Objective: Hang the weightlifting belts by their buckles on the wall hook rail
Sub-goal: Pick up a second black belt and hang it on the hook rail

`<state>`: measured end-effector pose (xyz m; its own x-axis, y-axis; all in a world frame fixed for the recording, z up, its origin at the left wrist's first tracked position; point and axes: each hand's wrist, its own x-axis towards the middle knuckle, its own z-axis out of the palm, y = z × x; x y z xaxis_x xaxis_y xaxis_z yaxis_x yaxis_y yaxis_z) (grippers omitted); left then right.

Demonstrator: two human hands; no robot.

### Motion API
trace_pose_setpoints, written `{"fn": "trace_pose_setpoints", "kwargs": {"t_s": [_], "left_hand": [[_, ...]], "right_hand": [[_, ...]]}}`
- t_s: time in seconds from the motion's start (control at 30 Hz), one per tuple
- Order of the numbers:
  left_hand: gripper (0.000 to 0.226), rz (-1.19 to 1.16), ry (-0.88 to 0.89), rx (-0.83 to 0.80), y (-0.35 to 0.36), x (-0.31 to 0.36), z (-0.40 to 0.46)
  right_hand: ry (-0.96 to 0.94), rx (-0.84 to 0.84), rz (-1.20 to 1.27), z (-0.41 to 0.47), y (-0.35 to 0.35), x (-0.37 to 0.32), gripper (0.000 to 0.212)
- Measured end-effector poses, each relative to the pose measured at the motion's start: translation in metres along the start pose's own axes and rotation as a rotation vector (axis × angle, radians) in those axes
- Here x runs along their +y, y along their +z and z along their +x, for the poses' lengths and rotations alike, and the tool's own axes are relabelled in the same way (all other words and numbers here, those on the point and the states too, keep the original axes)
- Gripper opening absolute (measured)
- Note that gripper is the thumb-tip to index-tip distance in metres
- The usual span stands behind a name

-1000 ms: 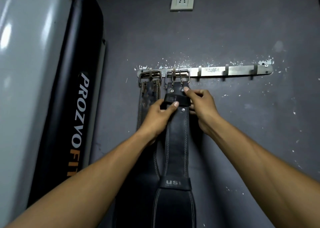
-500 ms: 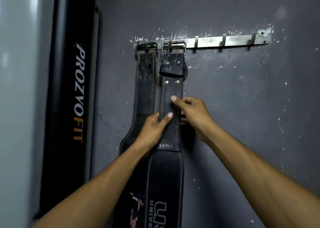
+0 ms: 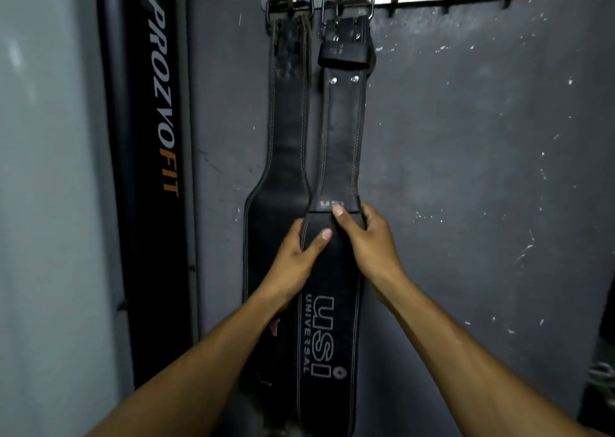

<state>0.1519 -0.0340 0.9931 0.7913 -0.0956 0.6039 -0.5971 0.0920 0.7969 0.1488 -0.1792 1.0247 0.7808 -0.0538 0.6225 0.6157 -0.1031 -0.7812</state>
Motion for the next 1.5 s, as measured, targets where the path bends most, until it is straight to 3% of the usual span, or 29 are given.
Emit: {"fn": "trace_pose_setpoints", "kwargs": {"t_s": [0.13,0.27,0.4,0.57,0.77,0.97,1.17,1.37,1.5], "left_hand": [[0.026,-0.125,-0.143,0.07,0.003,-0.029,-0.034],[0.027,-0.137,-0.136,0.12,0.009,-0.027,-0.043],[0.036,-0.04,-0.14,0.06,0.005,-0.051,-0.075],[0.022,-0.149,-0.384,0.056,0.005,-0.1,-0.128],[0.026,-0.245,-0.409,0.104,0.019,-0.114,-0.144],[0.039,-0.196,-0.521,-0.042,0.012,-0.15,-0.212],[0.038,-0.164,-0.547,-0.019,0.012,-0.155,-0.239],[0.04,0.144,-0.599,-0.159,-0.004,-0.182,-0.277],[0.042,0.196,-0.626,-0.111,0.003,-0.18,-0.301]], "right_hand": [[0.071,0.033,0.105,-0.039,0.002,0.025,0.02],[0.081,0.108,0.185,-0.05,0.004,0.024,0.018],[0.112,0.062,0.113,-0.082,0.003,0.052,0.026],[0.149,0.078,0.096,-0.117,0.003,0.087,0.029],[0.202,0.116,0.066,-0.144,0.006,0.1,0.039],[0.363,0.103,0.113,-0.207,-0.002,0.135,0.026],[0.408,0.021,0.102,-0.224,-0.004,0.139,0.026],[0.55,-0.128,-0.01,-0.288,-0.013,0.162,0.036],[0.578,-0.128,-0.047,-0.304,-0.019,0.16,0.037]]}}
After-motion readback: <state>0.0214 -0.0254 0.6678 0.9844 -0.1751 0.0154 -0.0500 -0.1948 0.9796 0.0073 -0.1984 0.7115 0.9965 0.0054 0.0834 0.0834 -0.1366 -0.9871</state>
